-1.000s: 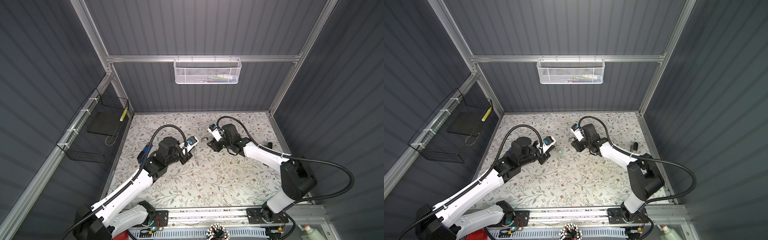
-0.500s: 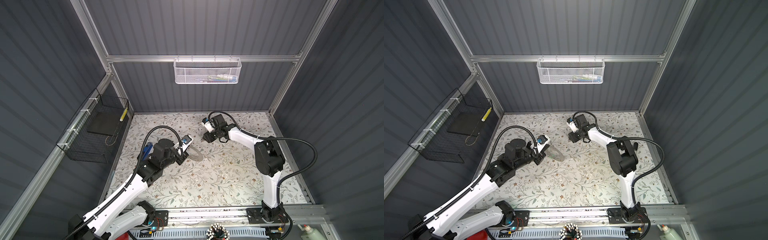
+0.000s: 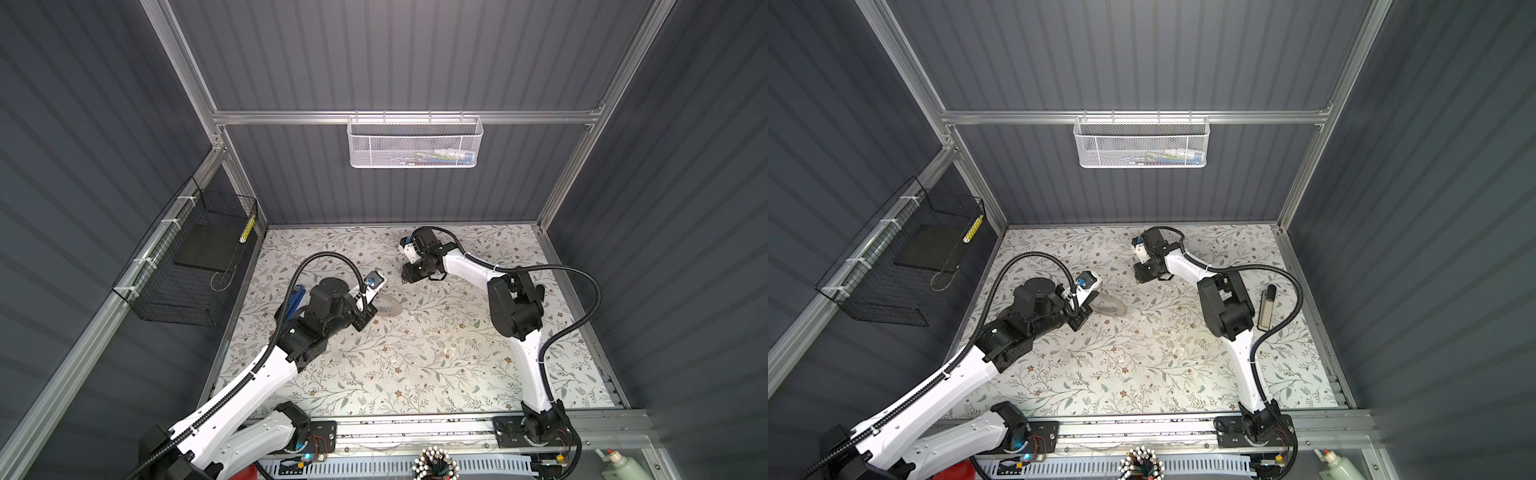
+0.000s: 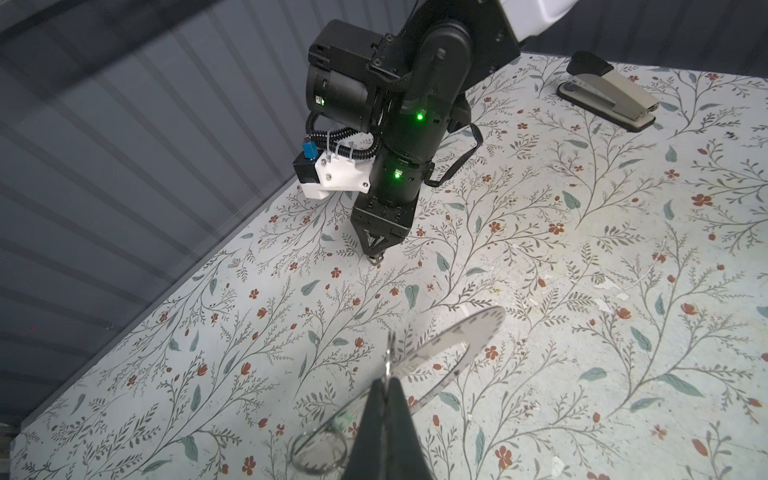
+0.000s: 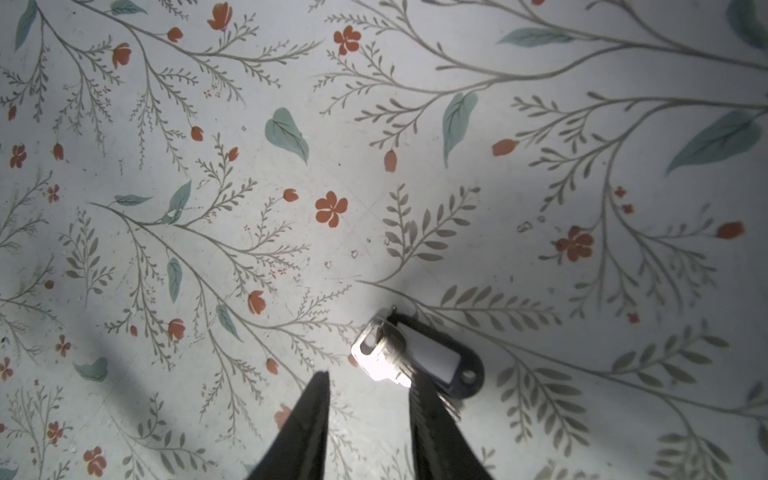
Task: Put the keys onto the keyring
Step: 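Release the plate with the right gripper and reach toward the black-tagged key, then grasp the black-tagged key's ring with the right gripper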
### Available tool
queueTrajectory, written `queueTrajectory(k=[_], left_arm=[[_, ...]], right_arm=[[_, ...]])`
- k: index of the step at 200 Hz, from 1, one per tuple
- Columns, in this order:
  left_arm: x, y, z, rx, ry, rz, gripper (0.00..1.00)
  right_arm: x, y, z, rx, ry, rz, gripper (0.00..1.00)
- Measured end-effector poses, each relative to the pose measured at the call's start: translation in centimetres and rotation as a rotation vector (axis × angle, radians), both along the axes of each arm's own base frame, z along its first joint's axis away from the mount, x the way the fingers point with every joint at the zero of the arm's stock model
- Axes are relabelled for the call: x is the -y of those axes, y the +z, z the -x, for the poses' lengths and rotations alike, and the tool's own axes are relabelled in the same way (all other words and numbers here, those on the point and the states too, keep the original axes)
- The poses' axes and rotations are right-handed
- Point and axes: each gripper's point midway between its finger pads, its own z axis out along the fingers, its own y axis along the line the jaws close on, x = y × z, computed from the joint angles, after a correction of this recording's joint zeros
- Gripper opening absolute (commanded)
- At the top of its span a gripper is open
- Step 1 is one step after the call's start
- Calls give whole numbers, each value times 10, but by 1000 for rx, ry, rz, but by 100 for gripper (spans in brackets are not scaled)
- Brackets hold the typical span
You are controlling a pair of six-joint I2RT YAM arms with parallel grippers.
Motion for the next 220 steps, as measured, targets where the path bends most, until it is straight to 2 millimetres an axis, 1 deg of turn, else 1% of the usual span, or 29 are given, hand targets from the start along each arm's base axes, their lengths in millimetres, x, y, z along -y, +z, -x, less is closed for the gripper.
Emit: queueTrajectory(k=[60,107,150,183,220], left_arm=[[1,-8,-3,-19,3,-17,0],[1,-9,-3,-21,3,-19,0],[1,-11,-4,-24,6,-24,0],[1,-11,-4,-26,6,-25,0],[1,-11,-4,-26,5,-25,0]], right_arm=[[-13,-8,-10,8,-34,23,31],[-11,-15,-10,27,-56,80,31],[-9,-15,-11,39,-65,100,26],[-8,-15,-12,44,-66,108,20],[-8,-15,-12,46,-65,111,18]])
